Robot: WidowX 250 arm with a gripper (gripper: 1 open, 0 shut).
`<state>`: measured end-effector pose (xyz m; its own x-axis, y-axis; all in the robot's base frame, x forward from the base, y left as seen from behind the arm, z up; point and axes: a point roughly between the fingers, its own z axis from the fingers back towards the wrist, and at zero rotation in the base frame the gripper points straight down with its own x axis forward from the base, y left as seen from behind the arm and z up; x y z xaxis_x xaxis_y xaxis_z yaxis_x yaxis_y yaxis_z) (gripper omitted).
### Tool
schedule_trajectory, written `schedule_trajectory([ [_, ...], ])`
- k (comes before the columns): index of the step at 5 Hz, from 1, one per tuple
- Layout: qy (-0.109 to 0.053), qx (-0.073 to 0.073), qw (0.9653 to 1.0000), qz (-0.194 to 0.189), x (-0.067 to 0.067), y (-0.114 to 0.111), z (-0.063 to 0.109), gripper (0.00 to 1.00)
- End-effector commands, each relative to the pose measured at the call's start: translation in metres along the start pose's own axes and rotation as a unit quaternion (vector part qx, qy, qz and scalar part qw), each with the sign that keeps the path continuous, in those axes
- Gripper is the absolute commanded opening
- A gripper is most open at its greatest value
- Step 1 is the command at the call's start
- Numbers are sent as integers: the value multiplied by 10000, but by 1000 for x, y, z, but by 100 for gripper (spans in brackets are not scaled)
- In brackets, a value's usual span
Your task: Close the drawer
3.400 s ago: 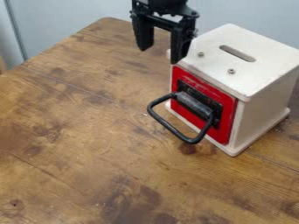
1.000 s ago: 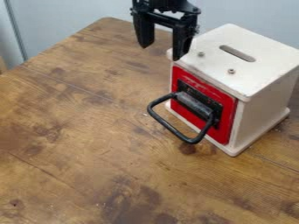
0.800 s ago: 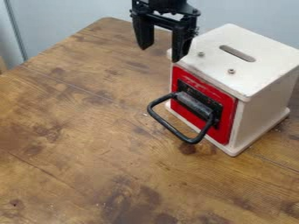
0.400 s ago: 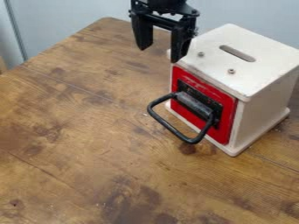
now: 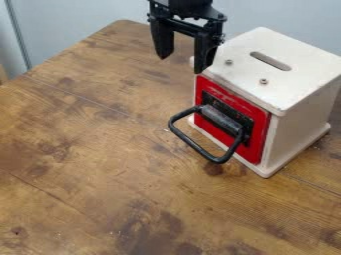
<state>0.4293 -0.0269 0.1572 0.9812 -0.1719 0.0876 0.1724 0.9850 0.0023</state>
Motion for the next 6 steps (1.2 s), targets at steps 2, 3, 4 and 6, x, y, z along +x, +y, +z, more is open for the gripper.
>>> schedule_trajectory([
  [2, -575, 29, 9983, -49, -4, -7, 40, 100],
  [3, -604, 18, 9980, -166, -3, -21, 25, 100],
  [4, -656, 4, 9973, -331, 0, -37, 12, 100],
  [6, -538, -49, 9975, -451, 2, -54, -2, 100],
])
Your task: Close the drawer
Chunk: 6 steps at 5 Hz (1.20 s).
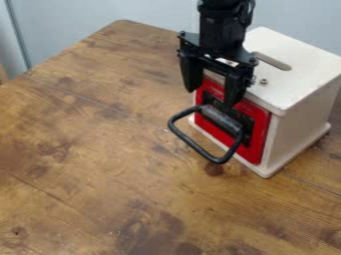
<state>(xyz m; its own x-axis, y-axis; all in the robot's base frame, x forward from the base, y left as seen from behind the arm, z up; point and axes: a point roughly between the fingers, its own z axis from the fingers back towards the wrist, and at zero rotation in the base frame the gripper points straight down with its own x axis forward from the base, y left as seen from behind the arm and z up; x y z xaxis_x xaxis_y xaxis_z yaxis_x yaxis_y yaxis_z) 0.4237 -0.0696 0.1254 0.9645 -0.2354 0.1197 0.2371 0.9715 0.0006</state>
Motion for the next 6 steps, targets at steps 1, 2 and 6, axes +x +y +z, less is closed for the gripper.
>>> schedule_trajectory([
  [1, -280, -33, 9994, -180, 5, -16, 21, 100],
  [2, -197, -57, 9995, -237, 5, -21, 12, 100],
  [6, -289, 17, 9995, -115, 14, -16, -12, 100],
])
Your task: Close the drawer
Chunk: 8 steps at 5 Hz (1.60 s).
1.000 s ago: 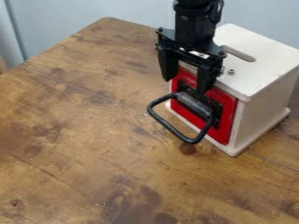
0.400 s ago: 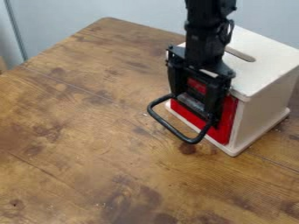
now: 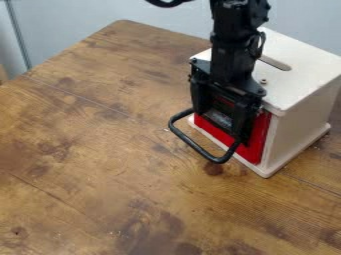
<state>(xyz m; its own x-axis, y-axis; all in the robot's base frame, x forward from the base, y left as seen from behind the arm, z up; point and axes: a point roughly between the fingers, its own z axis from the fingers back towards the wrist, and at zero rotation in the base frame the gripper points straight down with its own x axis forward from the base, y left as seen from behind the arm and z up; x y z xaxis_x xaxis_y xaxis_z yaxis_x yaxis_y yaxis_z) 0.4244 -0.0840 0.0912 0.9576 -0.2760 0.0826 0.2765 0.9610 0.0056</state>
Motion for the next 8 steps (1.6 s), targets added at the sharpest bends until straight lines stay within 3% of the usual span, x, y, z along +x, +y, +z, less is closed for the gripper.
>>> schedule_trajectory([
  [1, -564, 38, 9981, 238, 17, 3, 22, 100],
  [4, -796, 49, 9947, 645, 27, 18, 23, 100],
  [8, -1040, 62, 9877, 1166, 38, 38, 29, 100],
])
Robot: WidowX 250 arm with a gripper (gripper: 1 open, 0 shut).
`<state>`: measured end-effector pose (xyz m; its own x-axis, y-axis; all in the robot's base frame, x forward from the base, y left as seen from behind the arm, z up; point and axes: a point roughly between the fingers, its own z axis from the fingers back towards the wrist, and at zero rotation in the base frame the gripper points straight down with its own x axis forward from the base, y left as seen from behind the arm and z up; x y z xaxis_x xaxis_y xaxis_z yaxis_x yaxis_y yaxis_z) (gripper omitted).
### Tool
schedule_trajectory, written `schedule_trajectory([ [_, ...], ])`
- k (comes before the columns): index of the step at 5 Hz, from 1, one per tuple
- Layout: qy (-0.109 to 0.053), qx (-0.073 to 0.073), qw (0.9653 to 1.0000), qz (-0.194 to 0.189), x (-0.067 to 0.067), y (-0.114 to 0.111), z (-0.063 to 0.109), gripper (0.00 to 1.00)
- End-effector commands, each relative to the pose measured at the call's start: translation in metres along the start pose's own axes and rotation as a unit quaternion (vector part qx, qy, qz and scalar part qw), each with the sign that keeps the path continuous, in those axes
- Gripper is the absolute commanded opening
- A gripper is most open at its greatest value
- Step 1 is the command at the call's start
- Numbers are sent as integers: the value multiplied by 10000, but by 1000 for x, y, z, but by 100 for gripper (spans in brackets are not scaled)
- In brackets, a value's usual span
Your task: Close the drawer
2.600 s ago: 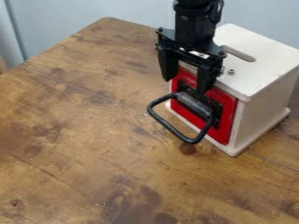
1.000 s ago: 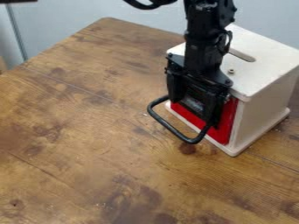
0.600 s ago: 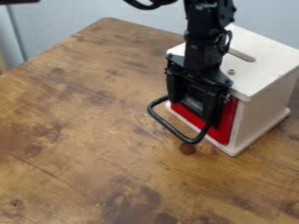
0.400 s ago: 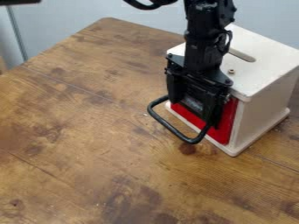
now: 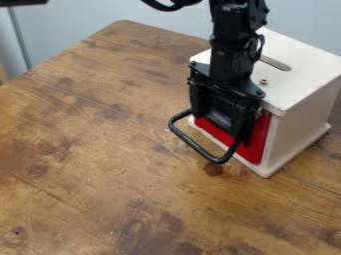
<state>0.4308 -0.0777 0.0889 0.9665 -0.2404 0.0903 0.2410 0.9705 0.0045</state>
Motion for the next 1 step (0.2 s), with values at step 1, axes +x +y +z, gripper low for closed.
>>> schedule_trajectory([
  [1, -1053, 47, 9882, 1111, 36, 33, 34, 100],
])
